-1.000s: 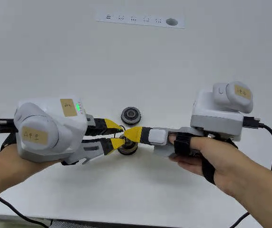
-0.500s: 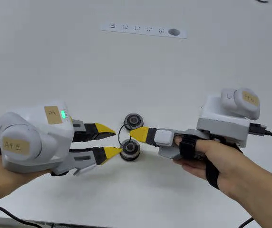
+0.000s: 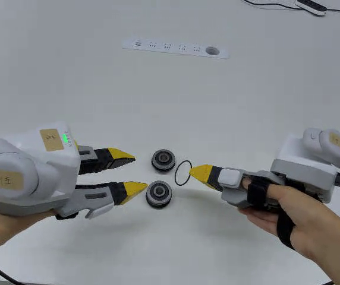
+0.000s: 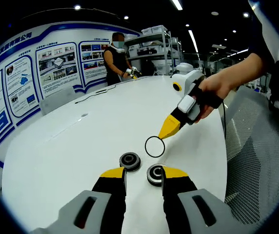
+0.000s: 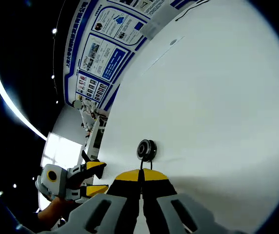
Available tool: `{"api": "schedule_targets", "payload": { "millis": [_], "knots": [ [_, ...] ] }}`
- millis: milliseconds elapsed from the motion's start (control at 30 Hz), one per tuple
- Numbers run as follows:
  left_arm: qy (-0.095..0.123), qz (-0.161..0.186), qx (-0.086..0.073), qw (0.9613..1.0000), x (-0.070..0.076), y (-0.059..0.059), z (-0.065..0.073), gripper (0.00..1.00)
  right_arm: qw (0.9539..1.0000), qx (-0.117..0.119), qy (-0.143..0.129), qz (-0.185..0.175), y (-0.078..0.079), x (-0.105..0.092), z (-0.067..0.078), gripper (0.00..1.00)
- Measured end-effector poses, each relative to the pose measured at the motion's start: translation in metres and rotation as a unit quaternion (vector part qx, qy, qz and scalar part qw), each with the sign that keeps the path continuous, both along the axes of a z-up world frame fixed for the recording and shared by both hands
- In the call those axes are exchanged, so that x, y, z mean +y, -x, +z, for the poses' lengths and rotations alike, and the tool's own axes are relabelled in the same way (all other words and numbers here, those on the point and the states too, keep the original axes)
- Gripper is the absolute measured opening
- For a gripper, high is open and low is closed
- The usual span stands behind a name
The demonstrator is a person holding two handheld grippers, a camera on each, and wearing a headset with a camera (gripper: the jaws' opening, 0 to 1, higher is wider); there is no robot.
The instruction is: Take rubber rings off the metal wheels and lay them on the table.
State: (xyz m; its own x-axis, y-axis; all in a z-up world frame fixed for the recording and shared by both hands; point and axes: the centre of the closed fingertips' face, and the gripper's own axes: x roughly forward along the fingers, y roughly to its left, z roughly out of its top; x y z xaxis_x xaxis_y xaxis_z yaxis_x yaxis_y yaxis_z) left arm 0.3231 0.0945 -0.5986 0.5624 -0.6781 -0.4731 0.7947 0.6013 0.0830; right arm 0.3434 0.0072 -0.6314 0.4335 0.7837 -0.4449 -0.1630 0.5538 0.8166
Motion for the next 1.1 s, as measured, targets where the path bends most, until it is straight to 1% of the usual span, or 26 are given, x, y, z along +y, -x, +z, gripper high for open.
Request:
{"api": "schedule_targets", "payload": {
  "millis": [33, 100, 200, 267, 300, 367, 467, 533, 567, 633, 700, 767, 833, 900, 1033, 1067, 1100],
  "knots": [
    [0.0, 0.0, 0.0, 1.0, 0.0, 0.0, 0.001, 0.3, 1.0, 0.001, 0.003, -0.003, 0.0, -0.003, -0.002, 0.01],
    [0.001, 0.002, -0.002, 1.0, 0.001, 0.0, 0.002, 0.3, 0.9997, 0.007, 0.016, -0.014, 0.0, -0.013, -0.01, 0.01],
    [0.003, 0.002, -0.003, 1.0, 0.001, 0.0, 0.004, 0.31, 0.9989, 0.019, 0.027, -0.033, -0.001, -0.025, -0.02, 0.02],
    [-0.001, 0.002, -0.005, 1.0, 0.002, -0.001, 0.004, 0.32, 0.9984, 0.019, 0.041, -0.034, -0.001, -0.032, -0.025, 0.02],
    [-0.003, 0.002, -0.005, 1.0, 0.002, -0.001, 0.004, 0.32, 0.9976, 0.02, 0.057, -0.034, 0.0, -0.036, -0.029, 0.02],
    [-0.004, 0.004, -0.005, 1.0, 0.003, -0.001, 0.005, 0.33, 0.9971, 0.017, 0.065, -0.036, 0.001, -0.038, -0.03, 0.02],
    [-0.003, 0.004, -0.005, 1.0, 0.002, 0.0, 0.006, 0.32, 0.9951, 0.011, 0.09, -0.038, 0.003, -0.043, -0.031, 0.02],
    [-0.007, 0.001, -0.006, 1.0, 0.002, 0.001, 0.005, 0.32, 0.9942, 0.012, 0.101, -0.037, 0.003, -0.045, -0.035, 0.02],
    [-0.01, -0.002, -0.005, 0.9999, 0.002, 0.002, 0.004, 0.31, 0.9929, 0.01, 0.115, -0.03, 0.004, -0.047, -0.037, 0.02],
    [-0.011, -0.002, -0.005, 0.9999, 0.002, 0.003, 0.004, 0.31, 0.9919, 0.004, 0.125, -0.024, 0.005, -0.048, -0.038, 0.02],
    [-0.01, -0.001, -0.005, 0.9999, 0.002, 0.003, 0.004, 0.31, 0.9918, 0.002, 0.125, -0.025, 0.004, -0.049, -0.038, 0.02],
    [-0.01, 0.0, -0.007, 0.9999, 0.003, 0.003, 0.005, 0.31, 0.9908, -0.003, 0.134, -0.022, 0.004, -0.05, -0.039, 0.03],
    [-0.011, 0.001, -0.008, 0.9999, 0.003, 0.003, 0.005, 0.31, 0.9895, -0.008, 0.143, -0.022, 0.004, -0.052, -0.04, 0.06],
    [-0.01, 0.003, -0.008, 0.9999, 0.004, 0.002, 0.005, 0.31, 0.9869, -0.013, 0.159, -0.025, 0.004, -0.057, -0.041, 0.07],
    [-0.01, 0.005, -0.009, 0.9999, 0.005, 0.002, 0.006, 0.31, 0.9854, -0.02, 0.166, -0.033, 0.001, -0.063, -0.039, 0.08],
    [-0.01, 0.005, -0.009, 0.9999, 0.005, 0.002, 0.006, 0.31, 0.9851, -0.024, 0.166, -0.038, 0.0, -0.066, -0.037, 0.09],
    [-0.01, 0.005, -0.009, 0.9999, 0.005, 0.002, 0.005, 0.31, 0.9859, -0.035, 0.158, -0.044, -0.003, -0.066, -0.033, 0.09]
  ]
}}
